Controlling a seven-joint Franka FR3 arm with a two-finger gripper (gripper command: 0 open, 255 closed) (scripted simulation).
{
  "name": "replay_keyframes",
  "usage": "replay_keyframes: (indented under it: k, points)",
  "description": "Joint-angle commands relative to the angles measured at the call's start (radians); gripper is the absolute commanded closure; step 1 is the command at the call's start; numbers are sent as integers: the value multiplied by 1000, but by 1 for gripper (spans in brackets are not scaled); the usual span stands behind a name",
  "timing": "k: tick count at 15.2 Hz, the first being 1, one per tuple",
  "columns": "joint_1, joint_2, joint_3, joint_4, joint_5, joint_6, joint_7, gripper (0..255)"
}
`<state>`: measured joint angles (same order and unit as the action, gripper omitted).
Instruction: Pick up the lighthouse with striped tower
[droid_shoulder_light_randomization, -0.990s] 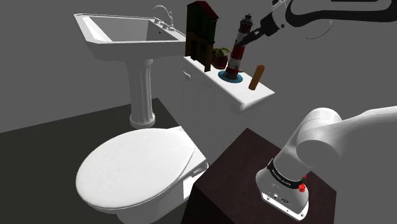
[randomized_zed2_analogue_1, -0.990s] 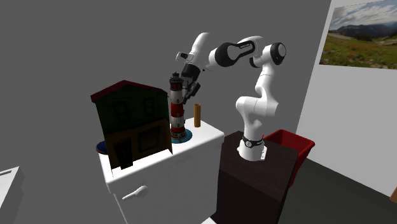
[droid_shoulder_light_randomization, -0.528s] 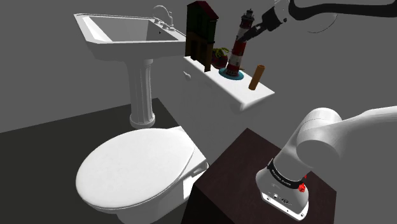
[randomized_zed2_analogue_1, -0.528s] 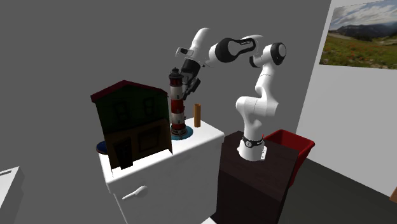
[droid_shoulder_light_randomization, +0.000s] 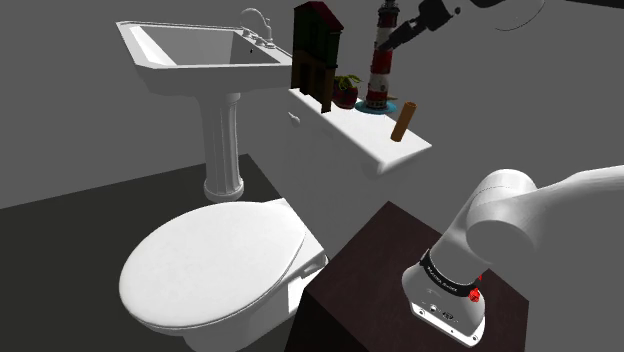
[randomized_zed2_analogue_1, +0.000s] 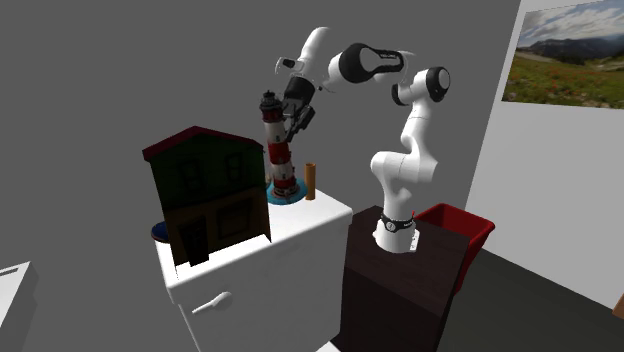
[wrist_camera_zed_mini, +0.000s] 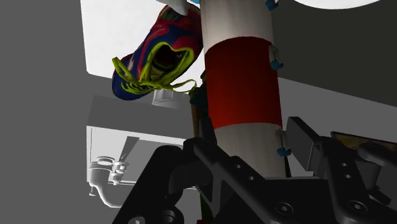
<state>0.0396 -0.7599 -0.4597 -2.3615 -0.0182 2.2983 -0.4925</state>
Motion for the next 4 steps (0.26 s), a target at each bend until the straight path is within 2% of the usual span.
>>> replay_keyframes:
  k: [1, 4]
  points:
    - [2, 3, 4, 31, 1, -27, 4, 255]
    - [3, 6, 7, 48, 2, -41, 7, 255]
